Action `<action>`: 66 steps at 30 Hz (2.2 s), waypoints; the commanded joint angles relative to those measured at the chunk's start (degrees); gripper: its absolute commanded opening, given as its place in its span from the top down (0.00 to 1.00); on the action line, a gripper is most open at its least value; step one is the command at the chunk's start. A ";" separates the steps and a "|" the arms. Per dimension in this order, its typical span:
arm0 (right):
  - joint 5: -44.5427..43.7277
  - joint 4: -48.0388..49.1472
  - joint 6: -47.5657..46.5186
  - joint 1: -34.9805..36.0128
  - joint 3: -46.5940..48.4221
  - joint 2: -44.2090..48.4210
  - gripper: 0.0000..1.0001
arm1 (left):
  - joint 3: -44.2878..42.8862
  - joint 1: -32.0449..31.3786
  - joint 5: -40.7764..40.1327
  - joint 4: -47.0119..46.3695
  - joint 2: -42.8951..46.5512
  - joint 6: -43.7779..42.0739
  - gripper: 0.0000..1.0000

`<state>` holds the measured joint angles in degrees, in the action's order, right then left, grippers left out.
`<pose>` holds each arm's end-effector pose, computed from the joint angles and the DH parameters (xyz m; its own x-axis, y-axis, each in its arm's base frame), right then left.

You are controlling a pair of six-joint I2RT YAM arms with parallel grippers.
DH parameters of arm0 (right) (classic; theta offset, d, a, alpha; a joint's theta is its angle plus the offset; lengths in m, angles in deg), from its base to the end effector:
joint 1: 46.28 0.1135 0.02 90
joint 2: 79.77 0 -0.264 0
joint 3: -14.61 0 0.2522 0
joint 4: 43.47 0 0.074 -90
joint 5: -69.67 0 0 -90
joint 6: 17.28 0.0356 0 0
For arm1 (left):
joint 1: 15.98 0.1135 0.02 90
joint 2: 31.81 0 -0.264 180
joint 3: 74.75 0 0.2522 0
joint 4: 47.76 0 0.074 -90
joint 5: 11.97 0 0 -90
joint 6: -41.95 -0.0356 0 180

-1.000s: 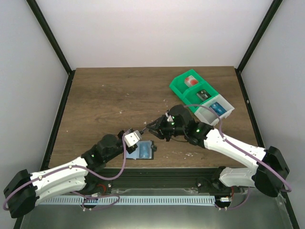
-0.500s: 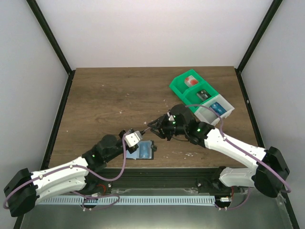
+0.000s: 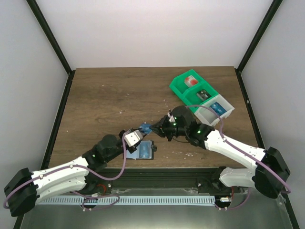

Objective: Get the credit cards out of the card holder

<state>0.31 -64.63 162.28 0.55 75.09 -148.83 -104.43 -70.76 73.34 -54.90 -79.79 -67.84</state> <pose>0.1743 0.2042 0.2692 -0.8945 0.4142 0.1682 0.3325 0.3650 0.8696 0.1120 -0.1537 0.2092 0.1550 0.3656 -0.9178 0.7604 0.5490 0.3471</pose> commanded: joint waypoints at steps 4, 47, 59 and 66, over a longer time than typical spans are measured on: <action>-2.86 4.23 -20.63 -8.12 -2.32 2.70 1.00 | -1.03 -0.24 -1.05 -1.11 3.26 12.12 0.36; 14.90 -27.62 -68.41 -72.65 17.77 -22.04 0.95 | -17.83 17.23 14.15 32.98 -14.71 48.75 0.00; 18.80 -22.43 -66.84 -72.72 22.36 -31.39 0.95 | -15.98 17.27 15.88 29.81 -15.61 52.37 0.00; 17.36 -21.27 -67.13 -72.78 24.25 -34.75 0.94 | -13.70 17.27 16.98 27.09 -16.70 54.26 0.01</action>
<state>18.23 -87.20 95.70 -71.71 96.11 -181.92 -119.71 -53.82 89.14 -25.38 -95.90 -15.21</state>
